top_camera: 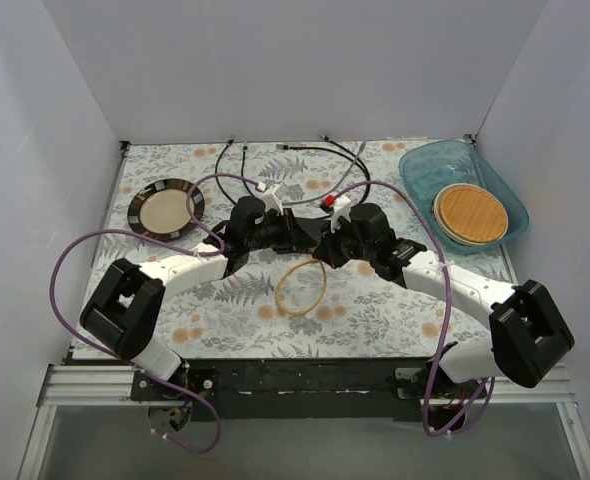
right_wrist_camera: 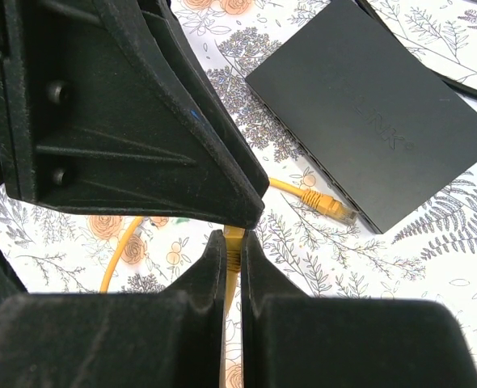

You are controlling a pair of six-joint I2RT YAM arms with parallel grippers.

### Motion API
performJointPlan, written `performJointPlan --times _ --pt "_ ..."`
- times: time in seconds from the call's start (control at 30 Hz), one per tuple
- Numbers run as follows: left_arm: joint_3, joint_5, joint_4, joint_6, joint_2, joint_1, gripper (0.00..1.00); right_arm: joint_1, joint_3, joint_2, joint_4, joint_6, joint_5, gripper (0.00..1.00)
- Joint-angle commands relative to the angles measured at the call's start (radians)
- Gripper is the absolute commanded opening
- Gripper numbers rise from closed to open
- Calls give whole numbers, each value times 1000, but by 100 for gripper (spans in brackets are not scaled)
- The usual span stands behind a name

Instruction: Insert the plug into the switch port

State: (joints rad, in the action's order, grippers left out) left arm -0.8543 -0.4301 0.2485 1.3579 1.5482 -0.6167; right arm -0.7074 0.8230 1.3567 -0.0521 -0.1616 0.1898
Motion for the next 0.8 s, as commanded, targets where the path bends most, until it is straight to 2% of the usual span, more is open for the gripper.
performJointPlan --times 0.0,0.07,0.1,0.17,0.2,0.23,0.33,0.5,0.63,0.77 --pt "-6 -16 20 -22 -37 -23 0 -7 28 -47 -83 -6 30 14" --pt "9 28 17 -28 -59 -23 0 -7 19 -65 -88 -4 25 27" --pt "11 45 6 -35 -72 -23 0 -6 8 -91 -88 -3 5 42" --pt "18 94 -12 -57 -115 -21 0 -6 -5 -122 -88 4 -13 54" --pt "21 108 -23 -65 -132 -21 0 -3 -19 -157 -91 5 -29 64" --pt "26 125 -23 -75 -166 -21 0 0 -27 -174 -97 5 -32 67" --pt "69 149 21 -94 -220 -21 0 40 -48 -241 -126 -21 8 70" --pt "156 153 129 -115 -338 -21 0 201 -61 -295 -201 -133 288 70" --pt "176 114 166 -129 -381 -21 0 223 -38 -283 -226 -138 402 70" --pt "202 50 245 -131 -404 -21 0 223 -51 -251 -351 -200 554 69"
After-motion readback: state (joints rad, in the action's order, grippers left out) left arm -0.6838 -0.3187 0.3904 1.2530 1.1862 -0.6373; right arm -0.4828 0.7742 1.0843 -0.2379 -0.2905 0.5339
